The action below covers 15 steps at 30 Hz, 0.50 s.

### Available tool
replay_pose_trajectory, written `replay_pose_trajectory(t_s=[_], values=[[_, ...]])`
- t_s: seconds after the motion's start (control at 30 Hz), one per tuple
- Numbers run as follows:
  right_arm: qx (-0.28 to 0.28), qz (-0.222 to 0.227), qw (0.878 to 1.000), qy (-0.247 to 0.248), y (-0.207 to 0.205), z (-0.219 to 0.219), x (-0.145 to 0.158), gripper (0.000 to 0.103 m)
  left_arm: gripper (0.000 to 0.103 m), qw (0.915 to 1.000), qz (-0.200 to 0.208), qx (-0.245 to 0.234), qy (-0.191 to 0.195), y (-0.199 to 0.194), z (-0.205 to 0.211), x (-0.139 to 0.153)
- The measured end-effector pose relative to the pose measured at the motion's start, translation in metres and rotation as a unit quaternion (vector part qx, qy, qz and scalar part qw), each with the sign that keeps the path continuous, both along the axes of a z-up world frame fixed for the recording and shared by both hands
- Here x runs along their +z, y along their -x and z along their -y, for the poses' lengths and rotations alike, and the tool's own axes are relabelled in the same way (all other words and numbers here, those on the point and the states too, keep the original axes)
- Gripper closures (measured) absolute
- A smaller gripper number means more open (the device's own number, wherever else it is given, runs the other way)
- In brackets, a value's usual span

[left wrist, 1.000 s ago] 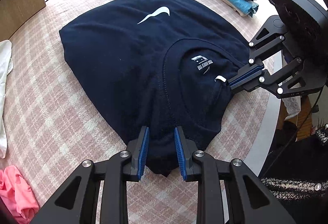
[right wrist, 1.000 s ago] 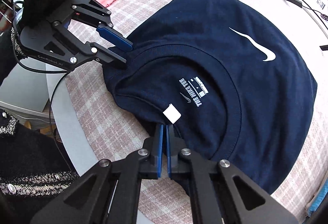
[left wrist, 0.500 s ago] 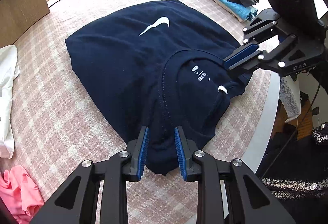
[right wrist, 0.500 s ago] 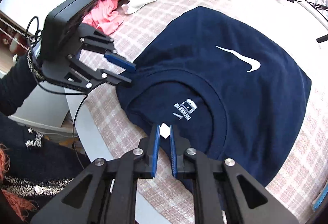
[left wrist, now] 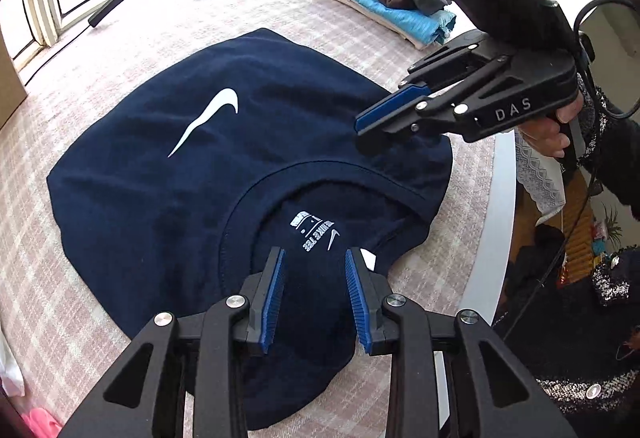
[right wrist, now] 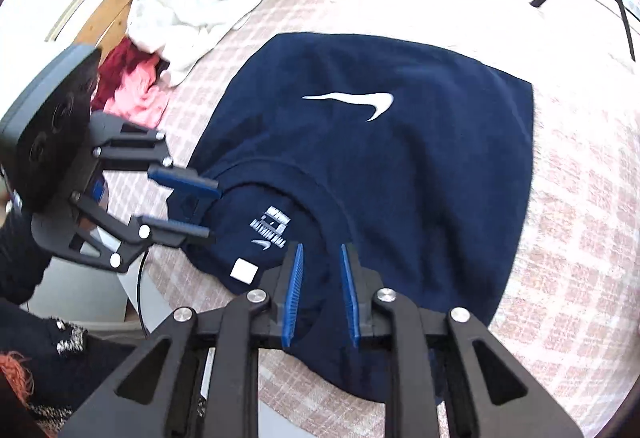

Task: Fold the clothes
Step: 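Open both grippers and move them to the sweatshirt's folded end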

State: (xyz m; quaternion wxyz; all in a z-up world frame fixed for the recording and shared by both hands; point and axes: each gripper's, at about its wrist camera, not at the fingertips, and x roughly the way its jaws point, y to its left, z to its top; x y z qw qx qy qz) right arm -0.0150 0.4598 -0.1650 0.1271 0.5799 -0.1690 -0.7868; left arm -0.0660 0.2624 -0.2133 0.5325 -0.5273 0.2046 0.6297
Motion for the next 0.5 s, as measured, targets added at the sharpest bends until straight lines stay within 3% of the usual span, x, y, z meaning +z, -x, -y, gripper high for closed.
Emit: replay_pose_trajectory(t_s=[0.07,0.1,0.13,0.17,0.23,0.37,0.43,0.5], values=[[-0.018,0.015,1.000,-0.010,0.008,-0.013,-0.019,0.083,0.074,0.9995,-0.001,-0.012,0.028,-0.001,-0.005,-0.018],[-0.014,0.024,0.999,-0.033,0.011,-0.014,-0.030,0.090,0.070,0.9994,-0.004,-0.018,0.029,-0.004,-0.004,-0.020],[-0.013,0.024,0.999,-0.041,0.010,-0.018,-0.030,0.095,0.064,0.9994,-0.005,-0.022,0.027,-0.006,-0.002,-0.018],[-0.014,0.022,0.999,-0.043,0.008,-0.023,-0.027,0.097,0.066,0.9993,-0.007,-0.027,0.024,-0.009,0.000,-0.016],[-0.012,0.021,0.999,-0.049,0.005,-0.027,-0.016,0.094,0.067,0.9996,0.003,-0.018,0.021,-0.006,0.005,-0.005],[-0.033,-0.014,0.999,-0.023,-0.005,-0.038,0.018,0.086,0.065,0.9979,-0.004,0.059,-0.025,0.018,0.042,0.036],[-0.062,-0.043,0.997,-0.007,-0.010,-0.050,0.037,0.076,0.065,0.9919,-0.011,0.121,-0.038,0.040,0.070,0.053],[-0.089,-0.076,0.993,0.009,-0.010,-0.062,0.054,0.075,0.065,0.9830,-0.019,0.176,-0.047,0.067,0.095,0.061]])
